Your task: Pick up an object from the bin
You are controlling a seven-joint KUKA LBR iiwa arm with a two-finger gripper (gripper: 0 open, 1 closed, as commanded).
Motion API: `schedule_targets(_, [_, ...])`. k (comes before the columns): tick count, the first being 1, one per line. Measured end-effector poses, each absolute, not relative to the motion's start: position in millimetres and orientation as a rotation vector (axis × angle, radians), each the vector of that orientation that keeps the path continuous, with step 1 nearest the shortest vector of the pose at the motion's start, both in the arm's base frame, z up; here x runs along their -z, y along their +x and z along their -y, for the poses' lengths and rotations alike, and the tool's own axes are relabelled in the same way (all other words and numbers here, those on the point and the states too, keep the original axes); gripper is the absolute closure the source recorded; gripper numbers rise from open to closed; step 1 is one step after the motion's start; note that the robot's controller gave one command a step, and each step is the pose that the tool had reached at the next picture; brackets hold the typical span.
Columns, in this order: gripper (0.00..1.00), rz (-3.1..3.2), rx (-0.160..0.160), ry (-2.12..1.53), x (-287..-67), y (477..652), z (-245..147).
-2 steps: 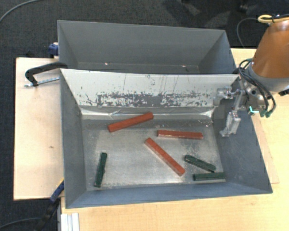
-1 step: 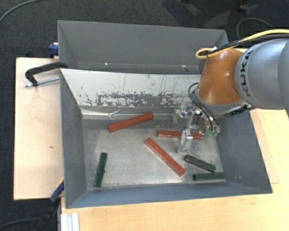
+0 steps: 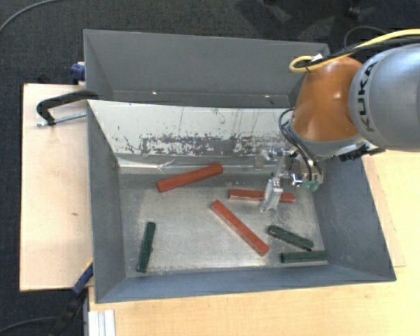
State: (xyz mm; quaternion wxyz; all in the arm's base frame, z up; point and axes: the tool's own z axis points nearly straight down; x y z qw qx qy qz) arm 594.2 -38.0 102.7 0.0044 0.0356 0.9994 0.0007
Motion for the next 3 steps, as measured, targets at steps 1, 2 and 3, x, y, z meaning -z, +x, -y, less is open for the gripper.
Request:
schedule_targets(1, [0.0, -3.117, -0.003, 0.339, -107.7, 599.3, 34.6])
schedule_targets(2, [0.0, -3.069, -0.003, 0.685, -69.6, 594.5, 35.4])
schedule_targets(3, [0.0, -3.066, -0.001, 0.682, -70.5, 595.3, 34.9])
